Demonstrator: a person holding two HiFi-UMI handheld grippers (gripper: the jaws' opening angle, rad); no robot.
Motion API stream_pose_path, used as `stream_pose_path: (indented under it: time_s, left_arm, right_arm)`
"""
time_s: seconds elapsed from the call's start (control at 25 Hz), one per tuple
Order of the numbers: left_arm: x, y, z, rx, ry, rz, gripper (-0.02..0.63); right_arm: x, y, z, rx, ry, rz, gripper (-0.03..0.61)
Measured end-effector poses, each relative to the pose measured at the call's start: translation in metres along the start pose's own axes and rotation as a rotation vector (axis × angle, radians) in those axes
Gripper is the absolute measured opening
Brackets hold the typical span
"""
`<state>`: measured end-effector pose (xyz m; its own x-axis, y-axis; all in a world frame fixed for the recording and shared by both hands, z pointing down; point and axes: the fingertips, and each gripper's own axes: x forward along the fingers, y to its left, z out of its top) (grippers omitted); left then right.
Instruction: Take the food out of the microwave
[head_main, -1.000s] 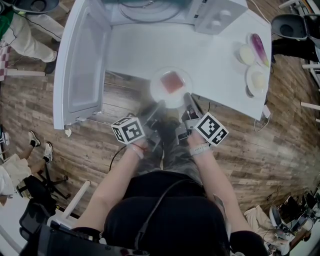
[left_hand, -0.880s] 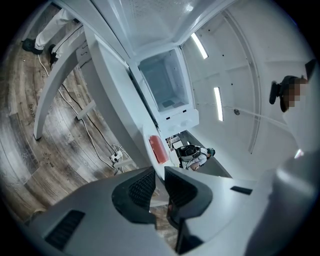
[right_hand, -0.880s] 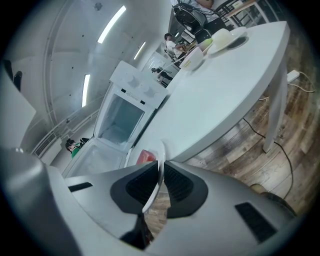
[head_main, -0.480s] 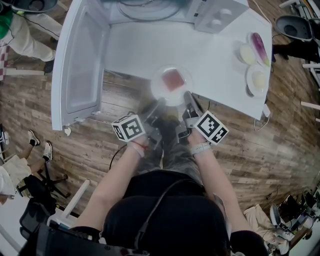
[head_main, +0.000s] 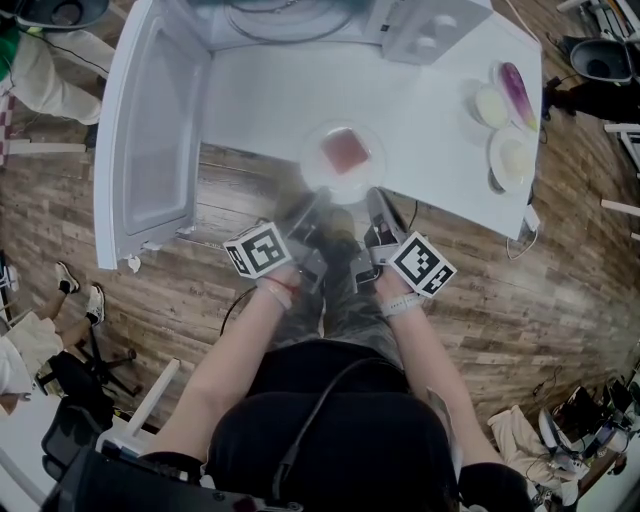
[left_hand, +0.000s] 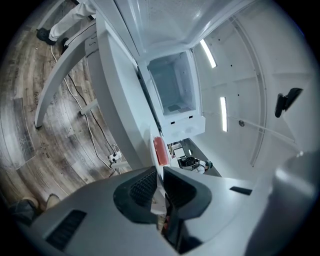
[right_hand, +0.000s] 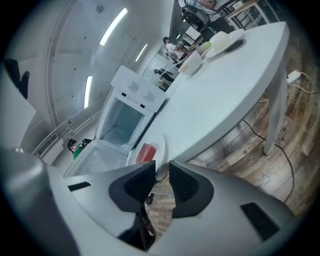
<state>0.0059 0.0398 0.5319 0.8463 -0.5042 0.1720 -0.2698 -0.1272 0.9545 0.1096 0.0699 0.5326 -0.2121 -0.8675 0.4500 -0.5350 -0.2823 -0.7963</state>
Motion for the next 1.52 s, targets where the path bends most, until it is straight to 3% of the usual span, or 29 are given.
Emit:
stream_pose_path:
  time_s: [0.28,0.92,1.52]
  left_arm:
    - [0.007,-0.001,0.006,-0.031,-0.020,0.004,0.048]
    - [0.016,-0.005,0.011,-0.056,-0.031,0.009,0.046]
    - [0.022,-0.005,0.007,-0.030,0.038,-0.024,0.048]
  right_arm:
    - [-0.004,-0.001,0.003,0.015,-0.010,-0.016,0.081]
    - [0.004,0.017,-0.031,0.030,0.128,0.001,0.078]
    - [0.015,0.019,-0.030,0.109,0.155,-0.006,0.071]
